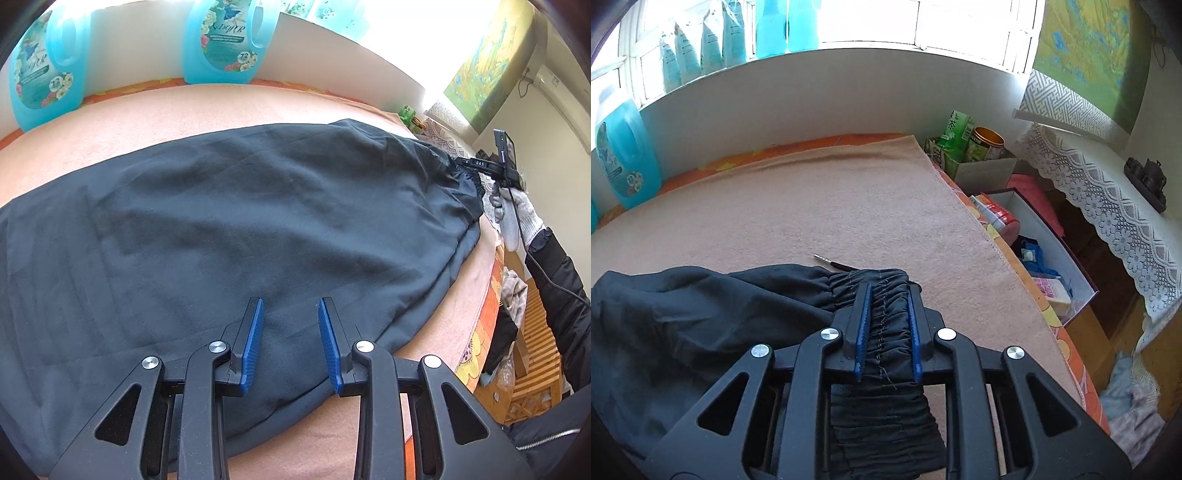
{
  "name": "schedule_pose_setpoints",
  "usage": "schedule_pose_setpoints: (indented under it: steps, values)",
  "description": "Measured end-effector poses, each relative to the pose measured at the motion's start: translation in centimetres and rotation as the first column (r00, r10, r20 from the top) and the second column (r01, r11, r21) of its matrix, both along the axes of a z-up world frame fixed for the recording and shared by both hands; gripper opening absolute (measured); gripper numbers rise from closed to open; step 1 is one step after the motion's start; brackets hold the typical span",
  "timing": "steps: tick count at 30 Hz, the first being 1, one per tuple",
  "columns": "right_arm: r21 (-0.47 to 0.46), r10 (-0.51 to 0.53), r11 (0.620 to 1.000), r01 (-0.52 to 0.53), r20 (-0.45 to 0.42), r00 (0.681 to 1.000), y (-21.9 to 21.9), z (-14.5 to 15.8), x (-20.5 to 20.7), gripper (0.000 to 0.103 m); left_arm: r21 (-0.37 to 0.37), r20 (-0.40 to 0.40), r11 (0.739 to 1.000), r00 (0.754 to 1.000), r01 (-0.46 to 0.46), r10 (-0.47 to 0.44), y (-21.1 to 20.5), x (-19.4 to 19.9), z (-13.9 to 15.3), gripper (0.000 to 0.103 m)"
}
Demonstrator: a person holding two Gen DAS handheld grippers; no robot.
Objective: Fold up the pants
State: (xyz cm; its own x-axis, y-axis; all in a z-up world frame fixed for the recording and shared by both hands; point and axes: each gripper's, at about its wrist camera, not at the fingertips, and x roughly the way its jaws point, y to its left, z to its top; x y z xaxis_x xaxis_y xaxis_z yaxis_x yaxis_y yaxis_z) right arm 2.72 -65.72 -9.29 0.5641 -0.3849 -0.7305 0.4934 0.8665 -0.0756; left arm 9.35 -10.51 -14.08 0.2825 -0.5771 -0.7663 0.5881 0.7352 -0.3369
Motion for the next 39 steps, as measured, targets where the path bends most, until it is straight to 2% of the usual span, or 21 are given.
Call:
schedule_pose_setpoints:
  steps: [3, 6, 7, 8, 10, 12, 17, 22, 25, 30, 33, 35, 37, 38, 39]
  values:
    - [0.096, -0.038, 0.995, 0.031, 0.076, 0.996, -1.0, 0.5, -2.2, 0.028, -0.023, -0.009, 1.0, 1.0, 0.017, -0.017, -0.5, -0.3, 0.7, 0.029]
    - [0.151, -0.094, 0.986, 0.073, 0.134, 0.987, -1.1, 1.5, -5.2, 0.037, -0.023, 0.033, 0.997, 0.997, 0.068, -0.068, -1.9, -0.9, 1.9, 0.029]
    - [0.199, -0.115, 0.977, 0.083, 0.157, 0.981, -1.1, 1.6, -6.4, 0.042, -0.026, 0.042, 0.996, 0.995, 0.089, -0.088, -2.5, -1.1, 2.3, 0.029]
    - [0.251, -0.125, 0.965, 0.079, 0.175, 0.977, -1.0, 1.6, -7.4, 0.042, -0.029, 0.046, 0.994, 0.993, 0.109, -0.108, -3.2, -1.3, 2.6, 0.029]
    - [0.313, -0.122, 0.948, 0.06, 0.182, 0.976, -0.1, 1.3, -8.9, 0.042, -0.027, 0.053, 0.987, 0.986, 0.157, -0.155, -5.0, -1.5, 2.8, 0.029]
    - [0.324, -0.118, 0.944, 0.06, 0.162, 0.98, 1.3, 0.7, -9.7, 0.042, -0.004, 0.064, 0.976, 0.974, 0.216, -0.215, -7.2, -2.0, 2.9, 0.029]
    - [0.435, -0.13, 0.9, 0.042, 0.175, 0.976, 2.2, -1.2, -10.6, 0.042, 0.054, 0.065, 0.937, 0.935, 0.345, -0.348, -12.7, -3.0, 2.2, 0.029]
    - [0.484, -0.159, 0.873, 0.054, 0.178, 0.971, 1.3, -1.8, -9.8, 0.042, 0.117, 0.084, 0.897, 0.896, 0.425, -0.436, -16.5, -4.2, 1.6, 0.029]
    - [0.512, -0.204, 0.854, 0.094, 0.162, 0.965, 0.7, -2.2, -10.0, 0.042, 0.161, 0.1, 0.882, 0.882, 0.442, -0.46, -17.2, -4.7, 1.2, 0.029]
    - [0.555, -0.235, 0.825, 0.101, 0.175, 0.956, 0.9, -2.5, -11.9, 0.042, 0.231, 0.124, 0.857, 0.859, 0.462, -0.497, -18.2, -5.4, 0.7, 0.029]
    - [0.553, -0.234, 0.826, 0.109, 0.161, 0.959, 0.8, -3.2, -11.4, 0.042, 0.256, 0.134, 0.851, 0.855, 0.458, -0.5, -18.5, -5.1, 0.2, 0.029]
    - [0.545, -0.239, 0.83, 0.12, 0.152, 0.959, 0.6, -3.6, -10.7, 0.042, 0.239, 0.133, 0.861, 0.863, 0.45, -0.488, -18.5, -4.6, 0.1, 0.029]
    - [0.532, -0.238, 0.837, 0.124, 0.152, 0.959, 0.5, -3.6, -10.1, 0.042, 0.218, 0.129, 0.87, 0.87, 0.443, -0.476, -18.4, -4.2, 0.2, 0.017]
    - [0.525, -0.234, 0.842, 0.123, 0.15, 0.961, 0.5, -3.5, -9.8, 0.042, 0.214, 0.129, 0.873, 0.873, 0.439, -0.471, -18.3, -4.1, 0.2, 0.007]
    - [0.518, -0.231, 0.847, 0.124, 0.147, 0.962, 0.6, -3.4, -9.6, 0.042, 0.21, 0.133, 0.875, 0.874, 0.436, -0.467, -18.2, -4.0, 0.3, 0.007]
